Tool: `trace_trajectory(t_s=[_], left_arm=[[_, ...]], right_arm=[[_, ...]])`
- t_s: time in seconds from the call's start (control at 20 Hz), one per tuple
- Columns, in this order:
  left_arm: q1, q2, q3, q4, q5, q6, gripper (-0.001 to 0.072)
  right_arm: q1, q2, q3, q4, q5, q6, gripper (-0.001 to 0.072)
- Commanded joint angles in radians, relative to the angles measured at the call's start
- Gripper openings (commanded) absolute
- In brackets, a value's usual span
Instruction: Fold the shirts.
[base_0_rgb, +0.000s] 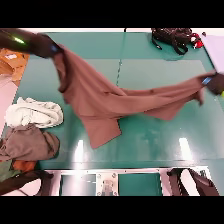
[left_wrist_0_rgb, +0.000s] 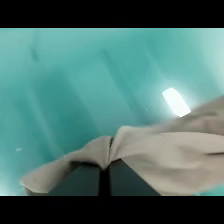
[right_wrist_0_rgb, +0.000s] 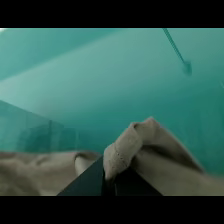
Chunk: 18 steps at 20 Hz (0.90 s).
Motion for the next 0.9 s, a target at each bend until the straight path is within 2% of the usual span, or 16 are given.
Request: trace_trajectory(t_s=[0.0, 0.15, 0.2, 0.25, 0.3, 0.4, 0.45, 0.6, 0.75, 0.8, 0.85], left_arm=[[-0.018, -0.229, -0.104, -0.187, 0.211, 0.113, 0.0022], [-0.071, -0.401, -0.104, -0.271, 0.33, 0.112, 0.0024], [-0.082, -0.428, -0.104, -0.277, 0.357, 0.112, 0.011], [-0.087, -0.443, -0.104, -0.281, 0.375, 0.109, 0.0473], [-0.085, -0.444, -0.104, -0.279, 0.381, 0.091, 0.0655], [-0.051, -0.435, -0.081, -0.275, 0.316, 0.049, 0.0657], [-0.019, -0.435, -0.043, -0.267, 0.21, 0.021, 0.0657], [0.085, -0.435, 0.065, -0.2, -0.155, -0.129, 0.0657], [0.143, -0.435, 0.075, -0.142, -0.394, -0.227, 0.0657], [0.145, -0.435, 0.055, -0.112, -0.418, -0.255, 0.0657], [0.138, -0.435, 0.014, -0.099, -0.423, -0.267, 0.0657]], right_arm=[[0.0, -0.194, -0.208, 0.02, -0.22, -0.094, 0.0015], [-0.001, -0.48, -0.134, 0.118, -0.29, -0.188, 0.0015], [-0.001, -0.564, -0.082, 0.132, -0.287, -0.203, 0.0015], [-0.002, -0.627, -0.031, 0.131, -0.279, -0.203, 0.0015], [-0.002, -0.679, 0.023, 0.13, -0.267, -0.203, 0.0035], [-0.003, -0.727, 0.114, 0.125, -0.237, -0.203, 0.0255], [-0.007, -0.727, 0.158, 0.091, -0.214, -0.202, 0.0313], [-0.053, -0.726, 0.276, -0.045, -0.051, -0.185, 0.0314], [-0.124, -0.716, 0.286, -0.118, 0.034, -0.164, 0.0315], [-0.151, -0.716, 0.282, -0.138, 0.037, -0.159, 0.0342], [-0.177, -0.716, 0.275, -0.152, 0.037, -0.137, 0.0453]])
